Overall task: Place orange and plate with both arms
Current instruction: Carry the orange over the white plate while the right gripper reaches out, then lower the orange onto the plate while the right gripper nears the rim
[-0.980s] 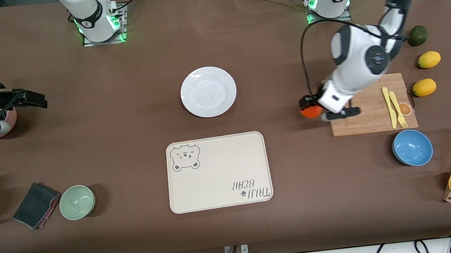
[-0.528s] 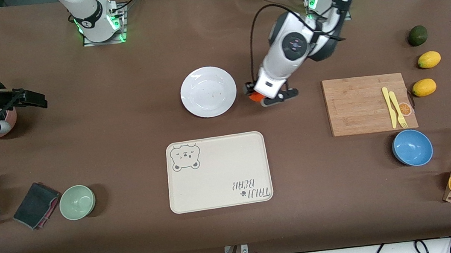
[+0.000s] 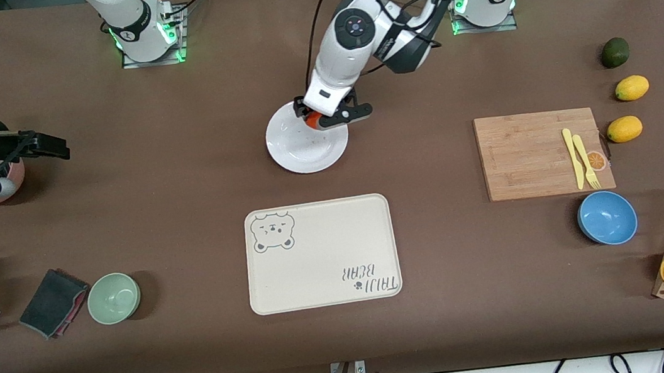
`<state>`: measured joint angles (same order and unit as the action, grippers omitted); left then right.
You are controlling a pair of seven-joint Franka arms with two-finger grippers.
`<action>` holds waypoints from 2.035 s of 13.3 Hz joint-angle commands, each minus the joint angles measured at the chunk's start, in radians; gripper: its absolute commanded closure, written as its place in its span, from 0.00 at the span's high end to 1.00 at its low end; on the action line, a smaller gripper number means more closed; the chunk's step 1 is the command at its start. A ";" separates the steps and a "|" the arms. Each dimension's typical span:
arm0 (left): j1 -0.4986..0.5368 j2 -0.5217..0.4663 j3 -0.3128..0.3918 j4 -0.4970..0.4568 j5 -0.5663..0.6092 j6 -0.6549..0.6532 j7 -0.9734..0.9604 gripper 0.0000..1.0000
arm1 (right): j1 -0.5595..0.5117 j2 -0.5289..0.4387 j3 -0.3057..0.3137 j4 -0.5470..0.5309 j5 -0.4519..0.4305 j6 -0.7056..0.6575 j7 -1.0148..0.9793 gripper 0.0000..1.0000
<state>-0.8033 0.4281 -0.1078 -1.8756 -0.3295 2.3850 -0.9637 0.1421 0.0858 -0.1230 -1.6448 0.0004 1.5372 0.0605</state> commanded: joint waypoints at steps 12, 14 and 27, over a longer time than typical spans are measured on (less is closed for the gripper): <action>-0.057 0.242 0.040 0.224 0.062 0.025 -0.087 0.74 | 0.059 0.149 0.011 -0.030 0.258 0.009 -0.011 1.00; -0.057 0.245 0.042 0.219 0.075 0.025 -0.087 0.82 | 0.060 0.164 0.020 -0.107 0.355 0.081 -0.039 1.00; 0.227 -0.131 0.068 0.126 0.155 -0.346 0.013 1.00 | 0.060 0.029 0.387 -0.831 1.068 0.886 -0.336 1.00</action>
<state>-0.6707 0.4416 -0.0254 -1.6554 -0.2065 2.0948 -1.0172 0.2118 0.0938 0.2219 -2.4542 0.9395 2.3650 -0.1807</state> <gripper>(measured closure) 0.000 0.000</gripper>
